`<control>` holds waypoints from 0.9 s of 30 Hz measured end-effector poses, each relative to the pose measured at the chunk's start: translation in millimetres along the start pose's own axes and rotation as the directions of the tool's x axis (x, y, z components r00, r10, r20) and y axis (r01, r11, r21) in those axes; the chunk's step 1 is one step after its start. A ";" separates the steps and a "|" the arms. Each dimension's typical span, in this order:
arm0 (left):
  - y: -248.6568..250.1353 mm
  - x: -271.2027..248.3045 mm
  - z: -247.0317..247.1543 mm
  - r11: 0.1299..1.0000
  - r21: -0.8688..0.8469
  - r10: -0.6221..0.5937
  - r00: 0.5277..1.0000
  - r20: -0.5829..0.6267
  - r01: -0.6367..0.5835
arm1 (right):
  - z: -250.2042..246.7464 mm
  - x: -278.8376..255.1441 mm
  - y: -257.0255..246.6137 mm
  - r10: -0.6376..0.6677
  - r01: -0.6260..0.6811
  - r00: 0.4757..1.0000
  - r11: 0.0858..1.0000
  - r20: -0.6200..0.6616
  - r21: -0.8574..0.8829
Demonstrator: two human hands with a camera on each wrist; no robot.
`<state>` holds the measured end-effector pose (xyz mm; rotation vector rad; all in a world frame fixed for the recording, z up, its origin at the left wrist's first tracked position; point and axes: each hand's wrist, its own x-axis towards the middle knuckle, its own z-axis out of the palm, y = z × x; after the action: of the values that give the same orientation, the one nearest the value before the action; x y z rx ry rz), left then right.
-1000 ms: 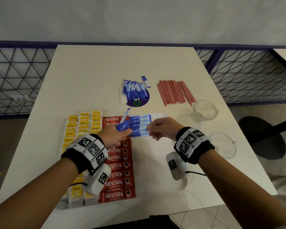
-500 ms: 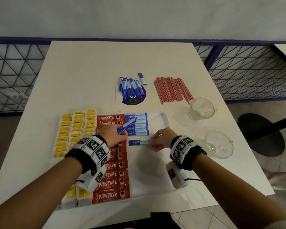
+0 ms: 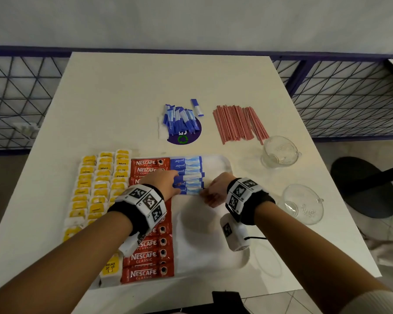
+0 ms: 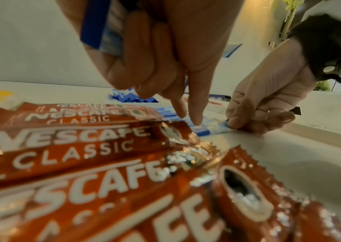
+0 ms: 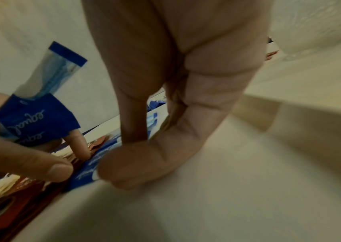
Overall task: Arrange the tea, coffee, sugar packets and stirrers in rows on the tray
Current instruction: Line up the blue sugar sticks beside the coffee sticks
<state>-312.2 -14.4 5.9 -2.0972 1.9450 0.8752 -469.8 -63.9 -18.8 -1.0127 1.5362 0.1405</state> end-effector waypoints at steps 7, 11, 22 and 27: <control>1.0 4.6 0.3 0.998 0.056 -0.012 1.000 0.004 0.011 | -3.2 9.7 -0.7 -0.006 0.007 1.000 0.999 0.016 -0.043; 1.2 5.8 1.6 0.998 0.063 -0.011 1.000 0.007 0.011 | -4.8 11.4 -1.1 -0.012 0.014 1.000 0.997 0.024 -0.075; -3.6 5.3 2.9 0.999 -0.037 -0.025 1.000 -0.002 0.025 | -9.0 7.9 0.4 -0.051 0.053 0.998 0.997 0.028 -0.061; -6.9 1.8 -3.5 0.985 -0.167 -0.054 0.999 -0.004 0.052 | -22.5 -15.7 -5.2 -0.331 0.332 0.943 0.943 0.042 -0.032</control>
<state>-304.5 -16.6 5.9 -2.2352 1.8699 1.0532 -485.0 -72.8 2.9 -1.2784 1.3126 -0.0484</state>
